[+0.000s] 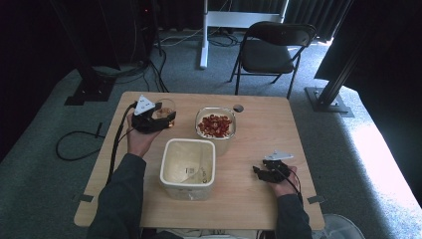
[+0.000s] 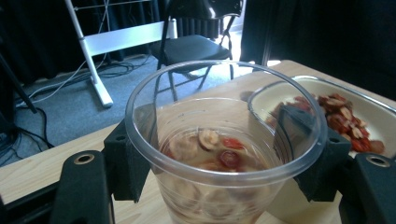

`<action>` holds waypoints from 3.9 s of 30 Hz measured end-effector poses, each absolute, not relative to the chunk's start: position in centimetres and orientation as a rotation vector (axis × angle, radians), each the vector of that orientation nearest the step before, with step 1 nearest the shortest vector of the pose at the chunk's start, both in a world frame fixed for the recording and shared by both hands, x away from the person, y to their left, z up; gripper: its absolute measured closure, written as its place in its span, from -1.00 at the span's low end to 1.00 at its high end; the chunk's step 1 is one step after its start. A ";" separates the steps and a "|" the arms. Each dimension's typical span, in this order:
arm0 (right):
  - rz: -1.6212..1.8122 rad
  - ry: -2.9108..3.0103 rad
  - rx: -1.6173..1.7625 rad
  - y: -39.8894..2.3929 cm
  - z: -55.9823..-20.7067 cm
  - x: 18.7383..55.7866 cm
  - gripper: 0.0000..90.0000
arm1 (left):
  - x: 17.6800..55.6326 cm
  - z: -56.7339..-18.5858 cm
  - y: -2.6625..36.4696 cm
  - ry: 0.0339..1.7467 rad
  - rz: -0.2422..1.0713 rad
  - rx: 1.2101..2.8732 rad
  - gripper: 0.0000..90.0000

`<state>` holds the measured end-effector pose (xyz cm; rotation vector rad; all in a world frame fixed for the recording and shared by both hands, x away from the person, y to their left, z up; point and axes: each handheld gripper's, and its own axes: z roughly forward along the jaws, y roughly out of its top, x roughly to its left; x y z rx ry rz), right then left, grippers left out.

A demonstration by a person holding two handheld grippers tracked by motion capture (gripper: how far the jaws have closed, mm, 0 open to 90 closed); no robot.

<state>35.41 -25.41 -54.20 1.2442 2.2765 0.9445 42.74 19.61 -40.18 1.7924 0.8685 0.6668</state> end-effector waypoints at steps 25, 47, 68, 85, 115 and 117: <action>0.952 2.278 1.245 -25.5 -54.2 35.4 0.02 | 42.6 -40.4 19.4 0.854 0.659 1.803 -0.26; 0.954 2.275 1.246 -25.5 -54.3 35.3 0.02 | 43.8 -40.1 18.3 0.835 0.680 1.799 -0.20; 0.961 2.276 1.244 -25.6 -54.3 35.3 0.02 | 46.5 -37.6 15.3 0.762 0.735 1.862 -0.20; 0.964 2.275 1.243 -25.6 -54.3 35.3 0.02 | 47.6 -36.6 12.1 0.662 0.832 2.007 -0.20; 0.968 2.277 1.235 -25.6 -54.3 35.2 0.05 | 46.1 -38.0 7.9 0.397 1.150 2.346 -0.21; 0.968 2.278 1.234 -25.6 -54.3 35.2 0.05 | 45.8 -38.0 7.4 0.358 1.183 2.367 -0.21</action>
